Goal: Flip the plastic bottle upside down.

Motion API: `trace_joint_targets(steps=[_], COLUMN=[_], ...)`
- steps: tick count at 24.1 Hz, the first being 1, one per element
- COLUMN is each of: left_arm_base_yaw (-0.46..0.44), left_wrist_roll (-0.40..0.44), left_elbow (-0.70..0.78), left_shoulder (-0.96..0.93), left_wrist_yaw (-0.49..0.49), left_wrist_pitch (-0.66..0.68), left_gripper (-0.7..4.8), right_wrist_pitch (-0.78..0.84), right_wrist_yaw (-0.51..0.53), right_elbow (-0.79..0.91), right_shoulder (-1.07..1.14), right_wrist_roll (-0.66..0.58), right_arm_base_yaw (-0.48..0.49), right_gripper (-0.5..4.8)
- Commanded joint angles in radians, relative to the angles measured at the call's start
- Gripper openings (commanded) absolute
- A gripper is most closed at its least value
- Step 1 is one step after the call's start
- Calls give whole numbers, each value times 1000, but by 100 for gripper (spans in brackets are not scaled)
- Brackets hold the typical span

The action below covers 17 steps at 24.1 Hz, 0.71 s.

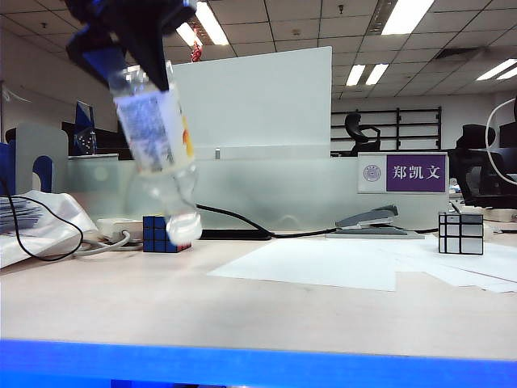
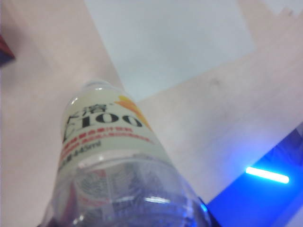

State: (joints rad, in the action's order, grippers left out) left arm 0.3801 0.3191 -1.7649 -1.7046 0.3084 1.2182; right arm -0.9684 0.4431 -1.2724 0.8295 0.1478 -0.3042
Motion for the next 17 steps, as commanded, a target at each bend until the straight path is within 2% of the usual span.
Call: trace_joint_targets(steps=[1, 17], left_arm_base_yaw=[0, 6], left_wrist_roll=[26, 48], left_elbow=[-7, -7], left_shoulder=[-30, -50], left_wrist_yaw=[-2, -21], left_wrist_pitch=[53, 86], left_gripper=[-6, -6], right_wrist_pitch=[-32, -39], right_wrist_yaw=[-65, -108], right_elbow=[-2, -2], right_shoulder=[0, 0], right_wrist_roll=[30, 63], right_arm_base_yaw=[-2, -3], right_gripper=[-6, -6])
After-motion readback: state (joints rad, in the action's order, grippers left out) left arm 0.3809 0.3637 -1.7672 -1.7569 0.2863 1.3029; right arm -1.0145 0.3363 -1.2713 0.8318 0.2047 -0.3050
